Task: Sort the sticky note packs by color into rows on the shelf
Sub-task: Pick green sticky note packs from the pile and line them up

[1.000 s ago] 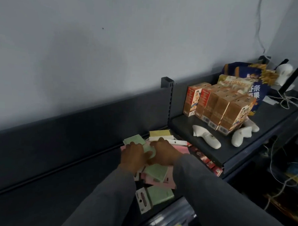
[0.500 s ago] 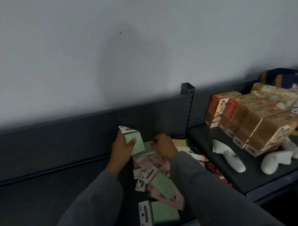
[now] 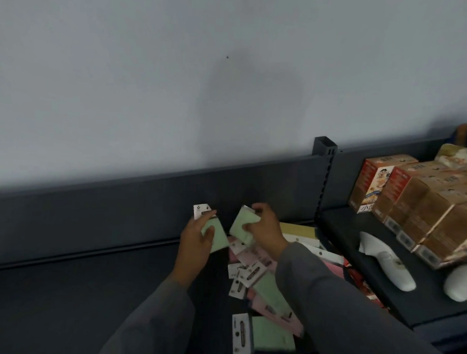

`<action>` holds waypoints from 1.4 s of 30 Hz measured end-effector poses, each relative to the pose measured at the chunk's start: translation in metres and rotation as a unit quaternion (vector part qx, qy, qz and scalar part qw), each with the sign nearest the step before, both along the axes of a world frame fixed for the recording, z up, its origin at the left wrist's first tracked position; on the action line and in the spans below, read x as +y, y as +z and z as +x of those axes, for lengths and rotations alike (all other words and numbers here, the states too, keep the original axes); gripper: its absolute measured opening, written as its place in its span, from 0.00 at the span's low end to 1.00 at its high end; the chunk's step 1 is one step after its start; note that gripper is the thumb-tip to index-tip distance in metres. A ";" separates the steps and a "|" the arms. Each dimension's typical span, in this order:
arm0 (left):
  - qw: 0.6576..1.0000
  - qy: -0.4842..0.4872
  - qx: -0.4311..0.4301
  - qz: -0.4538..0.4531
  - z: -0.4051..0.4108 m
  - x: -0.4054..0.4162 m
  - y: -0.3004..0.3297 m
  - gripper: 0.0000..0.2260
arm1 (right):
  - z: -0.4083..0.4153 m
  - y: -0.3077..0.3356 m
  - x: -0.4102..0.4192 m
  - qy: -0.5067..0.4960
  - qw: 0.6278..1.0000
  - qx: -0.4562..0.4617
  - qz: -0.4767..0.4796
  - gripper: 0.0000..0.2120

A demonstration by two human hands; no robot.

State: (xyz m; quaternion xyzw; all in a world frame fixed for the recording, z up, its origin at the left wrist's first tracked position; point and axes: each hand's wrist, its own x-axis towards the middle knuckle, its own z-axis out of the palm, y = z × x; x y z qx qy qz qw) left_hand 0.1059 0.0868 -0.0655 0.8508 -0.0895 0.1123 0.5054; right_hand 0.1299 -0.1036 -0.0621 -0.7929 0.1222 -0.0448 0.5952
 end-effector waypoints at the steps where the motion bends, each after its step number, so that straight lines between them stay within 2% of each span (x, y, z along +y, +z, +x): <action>1: 0.999 0.023 -0.008 0.023 -0.003 0.000 0.001 0.19 | -0.005 0.009 0.002 0.015 0.998 -0.008 0.063 0.26; 4: 0.995 0.084 0.033 -0.033 -0.015 0.002 0.009 0.17 | -0.020 0.035 0.015 0.081 0.972 -0.034 0.217 0.27; 6: 0.982 0.084 0.078 -0.152 -0.030 0.004 0.020 0.12 | -0.031 0.046 0.028 0.116 0.937 -0.041 0.328 0.28; 7: 0.967 0.073 0.105 -0.221 -0.039 0.006 0.027 0.15 | -0.037 0.049 0.037 0.137 0.916 -0.041 0.375 0.28; 8: 0.944 0.061 0.141 -0.293 -0.048 0.009 0.034 0.22 | -0.043 0.049 0.044 0.157 0.899 -0.042 0.406 0.29; 10: 0.896 0.040 0.192 -0.399 -0.062 0.023 0.044 0.35 | -0.056 0.045 0.064 0.196 0.888 -0.042 0.414 0.30; 11: 0.891 0.044 0.196 -0.406 -0.068 0.032 0.045 0.37 | -0.061 0.041 0.074 0.206 0.889 -0.040 0.406 0.30; 12: 0.905 0.050 0.188 -0.380 -0.076 0.043 0.045 0.33 | -0.068 0.036 0.086 0.212 0.893 -0.039 0.395 0.30; 14: 0.943 0.084 0.144 -0.289 -0.092 0.065 0.042 0.14 | -0.078 0.030 0.108 0.219 0.913 -0.047 0.342 0.31; 15: 0.951 0.105 0.122 -0.264 -0.100 0.078 0.037 0.10 | -0.083 0.029 0.121 0.227 0.925 -0.051 0.302 0.31; 17: 0.945 0.123 0.115 -0.280 -0.116 0.108 0.028 0.15 | -0.090 0.033 0.148 0.260 0.931 -0.050 0.253 0.31; 20: 0.933 0.130 0.114 -0.317 -0.144 0.150 0.030 0.13 | -0.095 0.045 0.185 0.325 0.901 -0.021 0.287 0.30; 24: 0.932 0.134 0.120 -0.315 -0.175 0.214 0.032 0.13 | -0.108 0.056 0.245 0.455 0.833 0.021 0.314 0.32; 26: 0.914 0.140 0.122 -0.360 -0.190 0.251 0.031 0.16 | -0.120 0.057 0.286 0.485 0.809 0.023 0.331 0.35; 28: 0.897 0.133 0.113 -0.407 -0.202 0.288 0.032 0.18 | -0.131 0.056 0.327 0.497 0.801 0.015 0.335 0.36; 30: 0.896 0.134 0.090 -0.413 -0.215 0.329 0.035 0.21 | -0.142 0.057 0.370 0.502 0.809 -0.003 0.306 0.37; 35: 0.923 0.138 0.075 -0.350 -0.243 0.433 0.035 0.27 | -0.170 0.065 0.474 0.511 0.847 -0.053 0.137 0.34; 39: 0.944 0.139 0.049 -0.296 -0.254 0.497 0.035 0.31 | -0.191 0.060 0.554 0.387 0.907 -0.110 0.121 0.17; 42: 0.941 0.162 0.021 -0.296 -0.249 0.528 0.032 0.37 | -0.200 0.050 0.607 0.247 0.953 -0.132 0.115 0.12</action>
